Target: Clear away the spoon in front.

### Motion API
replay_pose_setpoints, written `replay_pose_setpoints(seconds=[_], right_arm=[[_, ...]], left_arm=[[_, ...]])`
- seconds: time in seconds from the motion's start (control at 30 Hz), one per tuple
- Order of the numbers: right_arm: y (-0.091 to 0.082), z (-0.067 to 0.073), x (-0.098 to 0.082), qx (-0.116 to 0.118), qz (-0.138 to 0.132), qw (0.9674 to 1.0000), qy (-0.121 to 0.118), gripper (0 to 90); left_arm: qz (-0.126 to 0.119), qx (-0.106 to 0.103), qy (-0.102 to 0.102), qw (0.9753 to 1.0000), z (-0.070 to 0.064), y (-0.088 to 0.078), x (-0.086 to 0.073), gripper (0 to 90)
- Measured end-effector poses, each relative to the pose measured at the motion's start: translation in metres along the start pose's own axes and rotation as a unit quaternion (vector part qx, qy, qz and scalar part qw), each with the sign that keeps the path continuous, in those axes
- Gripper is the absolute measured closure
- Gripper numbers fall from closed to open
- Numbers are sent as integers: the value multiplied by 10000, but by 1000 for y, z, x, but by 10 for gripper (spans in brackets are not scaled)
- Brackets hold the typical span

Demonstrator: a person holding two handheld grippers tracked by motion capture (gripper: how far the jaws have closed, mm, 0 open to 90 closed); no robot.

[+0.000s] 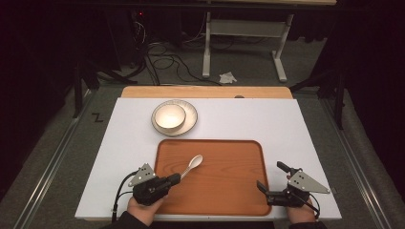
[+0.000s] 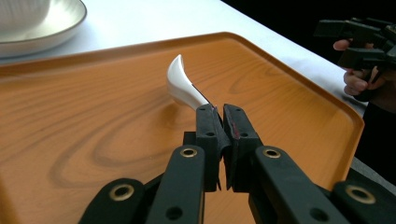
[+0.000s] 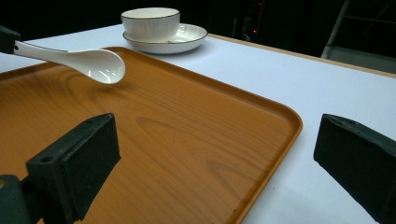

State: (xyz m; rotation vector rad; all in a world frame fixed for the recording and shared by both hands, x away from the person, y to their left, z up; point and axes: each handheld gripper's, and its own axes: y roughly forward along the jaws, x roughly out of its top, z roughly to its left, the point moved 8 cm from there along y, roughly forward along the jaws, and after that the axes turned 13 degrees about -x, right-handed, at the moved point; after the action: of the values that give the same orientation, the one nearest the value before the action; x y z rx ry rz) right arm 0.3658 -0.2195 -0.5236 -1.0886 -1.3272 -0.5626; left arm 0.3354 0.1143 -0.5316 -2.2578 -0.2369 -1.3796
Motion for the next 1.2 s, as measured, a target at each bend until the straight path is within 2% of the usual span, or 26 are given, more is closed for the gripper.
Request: replay_pose_setpoints(seconds=[0.3,0.7,0.9,0.93,1.2], right_arm=[[0,0,0,5,3,10000,18,10],[0,-1,0,1,5,10000,13,10],[0,-1,0,-1,9,10000,19,10],[0,-1,0,-5,6,10000,21,10],[0,0,0,6,4,10000,2,10]], left_arm=[[117,-129,-13,9998,-4,7,-4,856],[168,-258,-169,9994,-1,9,-8,854],[263,-214,-288,9990,3,8,-11,849],[296,-205,-368,9987,5,7,-13,849],[329,-136,-450,9984,8,4,-13,844]])
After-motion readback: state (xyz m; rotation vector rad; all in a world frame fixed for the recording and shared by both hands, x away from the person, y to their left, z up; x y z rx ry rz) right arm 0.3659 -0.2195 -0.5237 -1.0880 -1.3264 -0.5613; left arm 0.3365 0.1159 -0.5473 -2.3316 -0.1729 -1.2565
